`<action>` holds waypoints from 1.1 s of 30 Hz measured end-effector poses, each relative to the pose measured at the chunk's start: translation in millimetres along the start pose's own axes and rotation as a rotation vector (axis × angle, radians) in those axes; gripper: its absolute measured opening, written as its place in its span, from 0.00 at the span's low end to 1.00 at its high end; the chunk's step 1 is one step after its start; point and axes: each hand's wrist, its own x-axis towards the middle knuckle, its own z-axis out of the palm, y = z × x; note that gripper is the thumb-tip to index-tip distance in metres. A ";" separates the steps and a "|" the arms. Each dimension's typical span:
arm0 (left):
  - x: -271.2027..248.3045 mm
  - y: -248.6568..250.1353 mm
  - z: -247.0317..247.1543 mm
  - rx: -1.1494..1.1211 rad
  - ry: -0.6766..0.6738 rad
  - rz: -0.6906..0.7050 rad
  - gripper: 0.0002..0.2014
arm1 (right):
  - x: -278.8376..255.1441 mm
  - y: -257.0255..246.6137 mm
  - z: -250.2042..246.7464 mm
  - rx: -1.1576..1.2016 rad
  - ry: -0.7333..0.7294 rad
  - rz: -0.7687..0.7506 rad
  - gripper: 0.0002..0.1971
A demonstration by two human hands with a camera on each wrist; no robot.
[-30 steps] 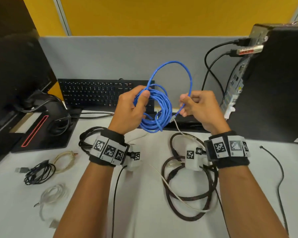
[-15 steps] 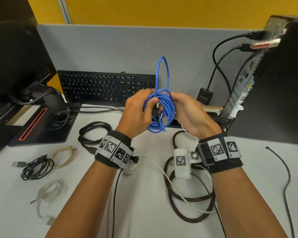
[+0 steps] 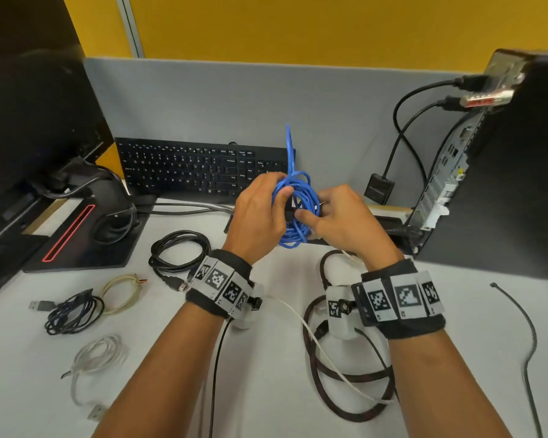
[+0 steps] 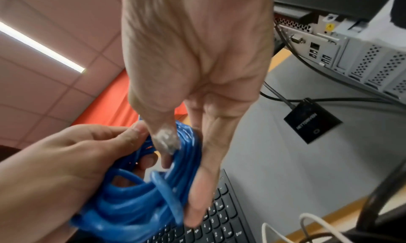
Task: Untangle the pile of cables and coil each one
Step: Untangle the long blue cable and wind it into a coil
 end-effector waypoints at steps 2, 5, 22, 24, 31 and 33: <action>-1.6 1.1 2.1 0.029 -0.001 -0.023 0.10 | -0.5 0.7 -3.9 0.044 -0.074 0.104 0.10; 1.6 -2.0 -4.4 0.070 0.066 -0.064 0.10 | -3.1 5.8 -14.9 0.126 -0.109 0.179 0.06; 4.8 -27.3 -41.0 0.029 -0.095 -0.497 0.12 | -11.9 24.7 -56.4 -0.149 0.979 -0.345 0.08; 4.3 -19.1 -40.2 -0.045 -0.216 -0.480 0.32 | -13.7 17.3 -54.0 -0.154 1.028 -0.410 0.08; 4.4 1.2 -28.4 0.145 -0.438 -0.254 0.22 | -20.6 -7.1 -47.9 -0.187 1.040 -0.535 0.06; 2.5 5.8 -22.9 0.165 -0.400 -0.239 0.17 | -21.8 -8.2 -51.8 -0.130 1.038 -0.534 0.07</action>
